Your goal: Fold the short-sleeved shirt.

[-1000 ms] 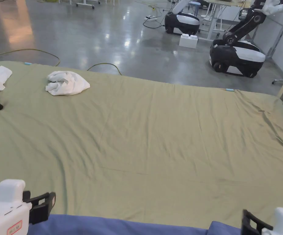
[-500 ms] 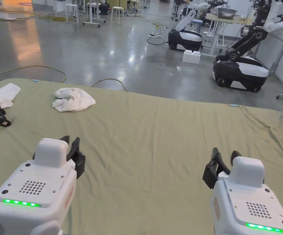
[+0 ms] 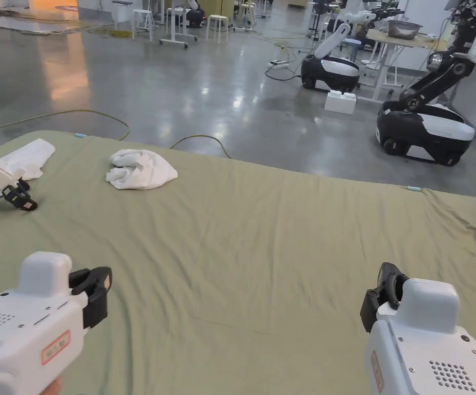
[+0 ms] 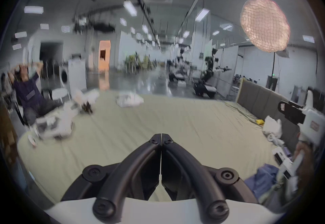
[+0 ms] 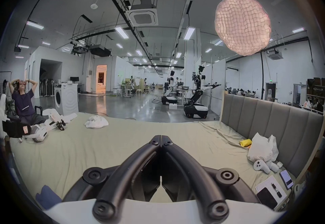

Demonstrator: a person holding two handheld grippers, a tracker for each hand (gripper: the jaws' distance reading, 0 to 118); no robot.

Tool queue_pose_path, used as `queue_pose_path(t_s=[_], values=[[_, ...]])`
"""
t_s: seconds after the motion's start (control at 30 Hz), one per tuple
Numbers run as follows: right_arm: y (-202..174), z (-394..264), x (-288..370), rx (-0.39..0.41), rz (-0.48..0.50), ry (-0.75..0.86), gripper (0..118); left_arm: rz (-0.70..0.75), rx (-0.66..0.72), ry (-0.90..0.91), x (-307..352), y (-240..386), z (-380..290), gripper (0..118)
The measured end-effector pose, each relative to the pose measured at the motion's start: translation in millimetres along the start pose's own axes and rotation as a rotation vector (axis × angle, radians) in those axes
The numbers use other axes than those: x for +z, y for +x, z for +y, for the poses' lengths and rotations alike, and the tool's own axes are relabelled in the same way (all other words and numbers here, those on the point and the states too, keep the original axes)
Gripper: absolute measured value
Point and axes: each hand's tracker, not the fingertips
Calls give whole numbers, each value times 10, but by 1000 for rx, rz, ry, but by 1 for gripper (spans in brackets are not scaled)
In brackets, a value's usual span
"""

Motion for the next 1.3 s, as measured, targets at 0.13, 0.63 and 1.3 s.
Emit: queue_pose_path(t_s=[0.13,0.63,1.3], values=[[-19,-109,-53,8,17,-54,0,-65,113,-225,-76,-654,-299,1],[-263,-391,-58,53,100,-183,0,-400,657,-614,-574,-1737,-1525,75],[-332,-491,-7,53,112,-231,0,-465,650,-645,-588,-1342,-1544,11]])
